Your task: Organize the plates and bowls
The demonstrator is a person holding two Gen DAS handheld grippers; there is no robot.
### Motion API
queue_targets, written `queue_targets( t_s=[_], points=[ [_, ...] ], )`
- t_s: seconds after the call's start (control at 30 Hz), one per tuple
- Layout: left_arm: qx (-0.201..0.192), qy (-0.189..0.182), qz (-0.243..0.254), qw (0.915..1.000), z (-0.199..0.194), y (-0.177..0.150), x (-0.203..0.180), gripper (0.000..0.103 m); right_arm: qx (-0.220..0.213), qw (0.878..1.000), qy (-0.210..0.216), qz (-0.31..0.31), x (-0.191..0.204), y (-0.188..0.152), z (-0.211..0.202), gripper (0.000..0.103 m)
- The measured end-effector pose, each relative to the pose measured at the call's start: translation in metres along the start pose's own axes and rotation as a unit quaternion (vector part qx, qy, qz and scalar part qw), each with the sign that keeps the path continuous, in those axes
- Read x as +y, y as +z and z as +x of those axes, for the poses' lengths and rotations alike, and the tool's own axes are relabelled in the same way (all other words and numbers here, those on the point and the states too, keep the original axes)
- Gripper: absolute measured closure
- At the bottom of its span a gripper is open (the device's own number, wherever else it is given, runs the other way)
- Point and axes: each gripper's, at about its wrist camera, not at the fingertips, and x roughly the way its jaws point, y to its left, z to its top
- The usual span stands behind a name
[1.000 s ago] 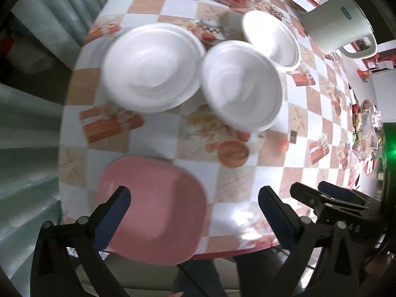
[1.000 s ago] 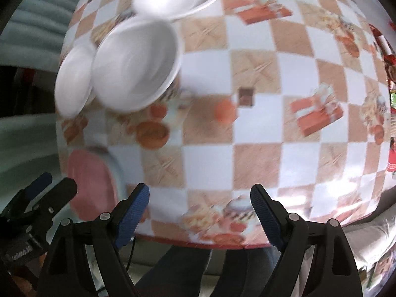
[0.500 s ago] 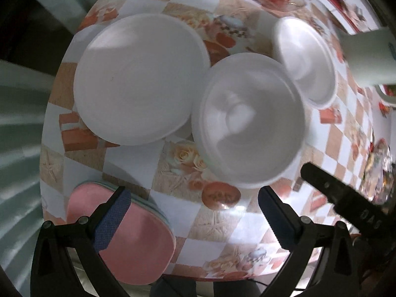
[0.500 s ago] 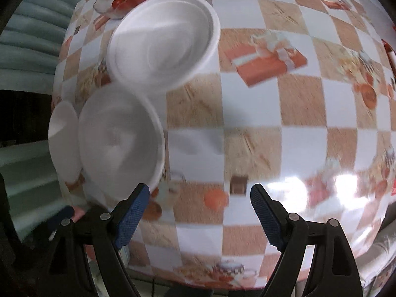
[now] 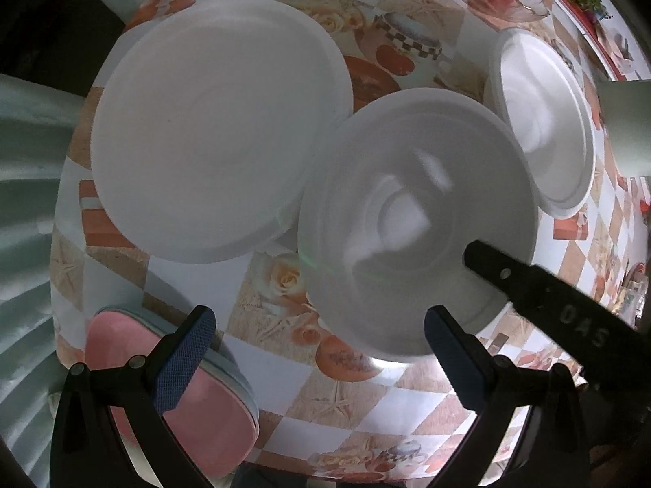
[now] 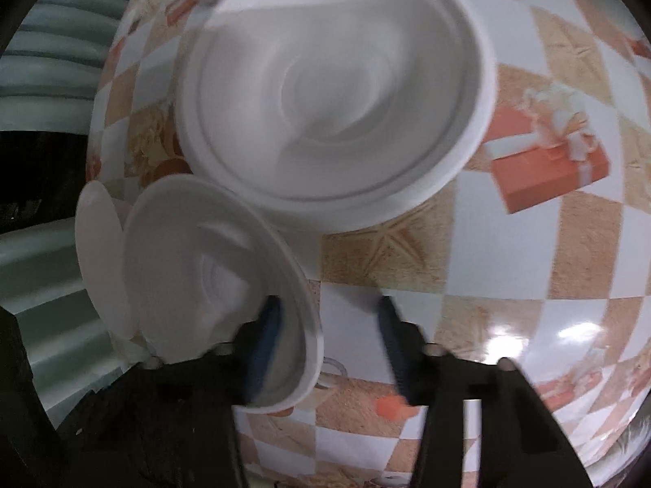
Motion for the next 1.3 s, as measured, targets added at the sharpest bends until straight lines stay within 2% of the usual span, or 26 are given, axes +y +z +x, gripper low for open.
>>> queue_targets(
  t_s=[0.03, 0.07, 0.23, 0.4, 0.5, 0.57, 0.67, 0.73, 0.87, 0.9, 0.93, 1.0, 1.1, 1.2, 1.23, 1.3],
  points=[
    [0.000, 0.001, 0.001, 1.0000, 0.001, 0.000, 0.000, 0.001, 0.006, 1.000, 0.005, -0.011, 0.002, 0.000, 0.002, 0.084],
    [0.001, 0.001, 0.004, 1.0000, 0.003, 0.000, -0.002, 0.002, 0.014, 1.000, 0.007, -0.016, 0.003, 0.000, 0.004, 0.087],
    [-0.004, 0.013, 0.053, 0.9985, 0.004, -0.011, -0.021, 0.002, 0.027, 0.999, 0.009, -0.018, -0.014, -0.020, -0.001, 0.090],
    [-0.001, 0.017, 0.132, 0.9910, 0.013, -0.043, -0.053, 0.002, 0.036, 0.999, -0.005, -0.002, -0.046, -0.057, -0.010, 0.090],
    [0.004, 0.026, 0.198, 0.9799, 0.022, -0.070, -0.075, 0.002, 0.046, 0.999, -0.008, 0.017, -0.065, -0.084, -0.011, 0.090],
    [0.005, 0.036, 0.254, 0.9666, 0.030, -0.096, -0.091, 0.002, 0.052, 0.998, -0.013, 0.023, -0.074, -0.101, -0.012, 0.090],
    [0.014, 0.038, 0.308, 0.9506, 0.039, -0.125, -0.102, 0.002, 0.065, 0.997, -0.019, 0.031, -0.086, -0.131, -0.009, 0.090],
    [0.021, 0.039, 0.329, 0.9432, 0.043, -0.138, -0.101, 0.002, 0.074, 0.997, -0.015, 0.031, -0.092, -0.148, -0.006, 0.090],
    [0.020, 0.036, 0.346, 0.9373, 0.038, -0.154, -0.094, 0.002, 0.058, 0.997, -0.022, 0.047, -0.103, -0.161, -0.013, 0.089],
    [0.017, 0.035, 0.347, 0.9369, 0.036, -0.159, -0.095, 0.002, 0.050, 0.997, -0.023, 0.054, -0.110, -0.165, -0.018, 0.079],
    [0.012, 0.031, 0.348, 0.9368, 0.030, -0.158, -0.093, 0.002, 0.039, 0.997, -0.022, 0.061, -0.115, -0.165, -0.025, 0.054],
    [0.006, 0.023, 0.348, 0.9372, 0.017, -0.162, -0.082, 0.002, 0.011, 0.997, -0.023, 0.071, -0.119, -0.158, -0.041, 0.022],
    [-0.009, 0.011, 0.341, 0.9400, -0.002, -0.154, -0.078, 0.002, -0.008, 0.997, -0.025, 0.072, -0.122, -0.148, -0.058, 0.022],
    [-0.036, 0.004, 0.318, 0.9475, -0.026, -0.139, -0.077, 0.002, -0.025, 0.997, -0.029, 0.071, -0.134, -0.141, -0.082, 0.022],
    [-0.045, 0.003, 0.311, 0.9494, -0.040, -0.134, -0.053, 0.002, -0.031, 0.997, -0.031, 0.069, -0.126, -0.139, -0.084, 0.022],
    [-0.070, 0.002, 0.289, 0.9549, -0.055, -0.115, -0.058, 0.002, -0.041, 0.997, -0.033, 0.063, -0.106, -0.120, -0.086, 0.022]
  ],
)
